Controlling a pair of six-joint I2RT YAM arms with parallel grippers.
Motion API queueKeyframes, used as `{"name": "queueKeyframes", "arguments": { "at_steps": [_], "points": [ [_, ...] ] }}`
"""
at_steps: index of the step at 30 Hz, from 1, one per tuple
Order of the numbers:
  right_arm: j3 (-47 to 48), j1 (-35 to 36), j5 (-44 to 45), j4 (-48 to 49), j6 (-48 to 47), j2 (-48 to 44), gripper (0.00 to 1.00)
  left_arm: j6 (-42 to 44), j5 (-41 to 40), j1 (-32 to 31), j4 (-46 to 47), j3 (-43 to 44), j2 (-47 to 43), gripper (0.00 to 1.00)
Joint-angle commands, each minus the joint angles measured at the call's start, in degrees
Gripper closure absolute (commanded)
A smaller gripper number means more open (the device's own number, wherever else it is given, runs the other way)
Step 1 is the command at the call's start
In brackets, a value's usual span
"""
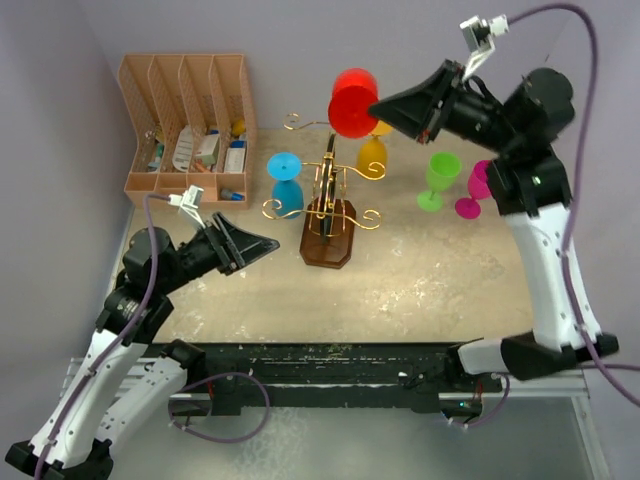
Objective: Take the wine glass off the wine glass rack
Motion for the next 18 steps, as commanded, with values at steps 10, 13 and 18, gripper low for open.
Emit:
{"name": "queueKeyframes", "arguments": {
  "at_steps": [10,13,18],
  "points": [
    [-8.8,33.8,46.6,-27.0,-48.4,-17.6,1.0,-10.4,-0.4,0.2,7.2,4.4,-0.9,0.32],
    [-12.5,40.2,57.1,-25.3,-52.0,-18.6,1.0,-11.7,-0.4,0.2,7.9,4.0,-0.9,0.32],
    [-18.6,52.1,75.5,-20.3,-60.1,-19.0,1.0,-15.1,0.2,0.1,9.8,3.2,-1.3,0.32]
  ]
}}
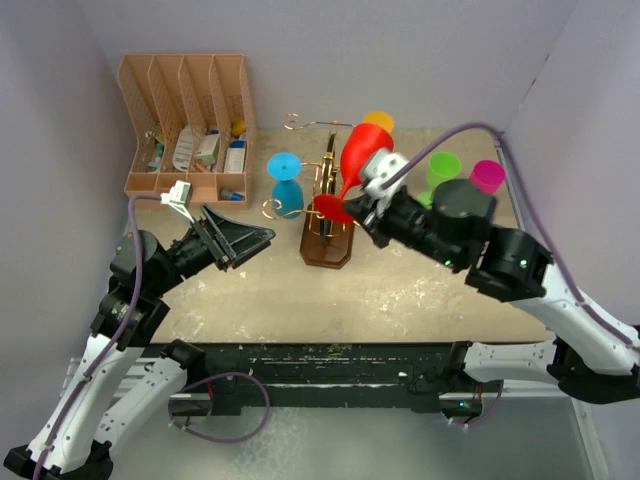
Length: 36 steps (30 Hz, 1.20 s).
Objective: Take the wine glass off the wine glass rack
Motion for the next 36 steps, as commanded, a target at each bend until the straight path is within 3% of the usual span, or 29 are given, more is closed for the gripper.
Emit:
{"name": "queueKeyframes", "arguments": {
  "at_steps": [1,9,19,36],
  "points": [
    [-4.8,10.3,24.1,6.4,-12.4,-0.7,1.0,-4.7,0.3,0.2,4.8,1.2,-0.6,0.32],
    [-15.5,25.6,43.4,22.5,-29.5,-2.1,1.0,-6.5,-1.4,0.2,2.7,3.9,-0.5,0.33],
    [-30.2,32.9,50.8,52.5,-56.0,0.1,1.0,-12.4,1.8,0.2,4.5,3.9,1.5,0.34],
    [-29.5,33.6,46.0,57.4,-57.4,7.0,1.0,-19.0,4.5,0.2,7.0,1.2,2.4,0.36]
  ]
}}
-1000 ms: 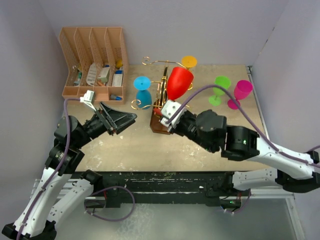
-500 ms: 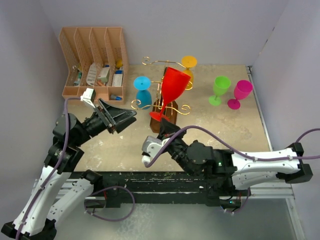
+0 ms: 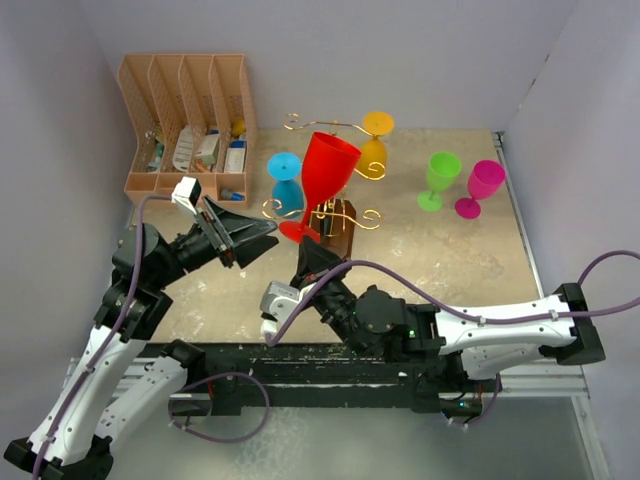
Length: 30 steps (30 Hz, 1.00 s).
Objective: Take the wine glass off the wine glass rack
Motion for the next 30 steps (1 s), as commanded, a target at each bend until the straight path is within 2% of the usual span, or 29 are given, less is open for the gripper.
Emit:
{"name": "queueKeyframes", "arguments": {
  "at_steps": [1,14,17,20,22,27,30],
  "points": [
    [1.3,0.6,-0.9,4.7,-0.7,0.1,1.0,-4.3,0.7,0.2,3.1,-0.1,-0.3,0.36],
    [1.7,1.8,-2.2,7.0,-0.8,3.1,1.0,-6.4,1.7,0.2,4.6,-2.7,0.0,0.4],
    [1.8,1.9,-2.3,7.1,-0.8,3.7,1.0,-6.6,1.7,0.2,5.4,-3.3,-0.3,0.53],
    [1.7,2.1,-2.2,7.0,-0.5,3.7,1.0,-6.9,2.0,0.2,5.4,-3.9,-0.1,0.86],
    [1.7,2.3,-2.0,6.7,-0.3,3.4,1.0,-7.3,2.3,0.2,5.9,-4.6,0.1,0.99],
    [2.4,3.2,-0.8,2.2,3.5,1.9,1.0,-8.7,2.3,0.2,9.1,-7.0,-0.1,1.0],
    [5.6,4.0,0.8,-5.3,9.4,1.2,1.0,-9.1,1.8,0.2,9.9,-8.2,-0.4,1.0]
  ]
}}
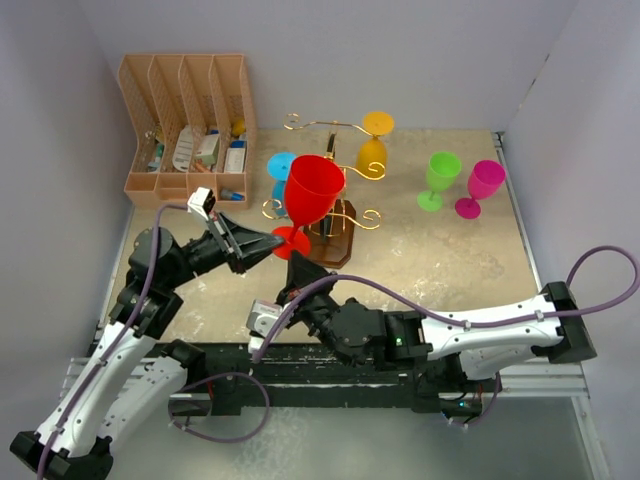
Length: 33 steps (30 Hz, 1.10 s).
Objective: Take the wine glass off the wine glass rack
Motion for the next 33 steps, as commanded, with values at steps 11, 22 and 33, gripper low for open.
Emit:
{"name": "queueKeyframes", "arguments": {
  "at_steps": [11,22,33],
  "points": [
    [39.3,4.5,-6.0,-58.4,53.2,-1.3,0.51,-2.0,-2.7,0.2,14.5,-8.4,0.3,1.0],
    [66.9,4.0,-4.9,-81.3,71.1,5.0,0.36,2.1,-0.2,0.2,44.6,-23.5,2.2,1.0],
    [79.4,-25.8,-15.5,-74.4,66.2,13.2,0.31,10.1,1.0,0.2,33.9,-22.4,-4.6,1.0]
  ]
}}
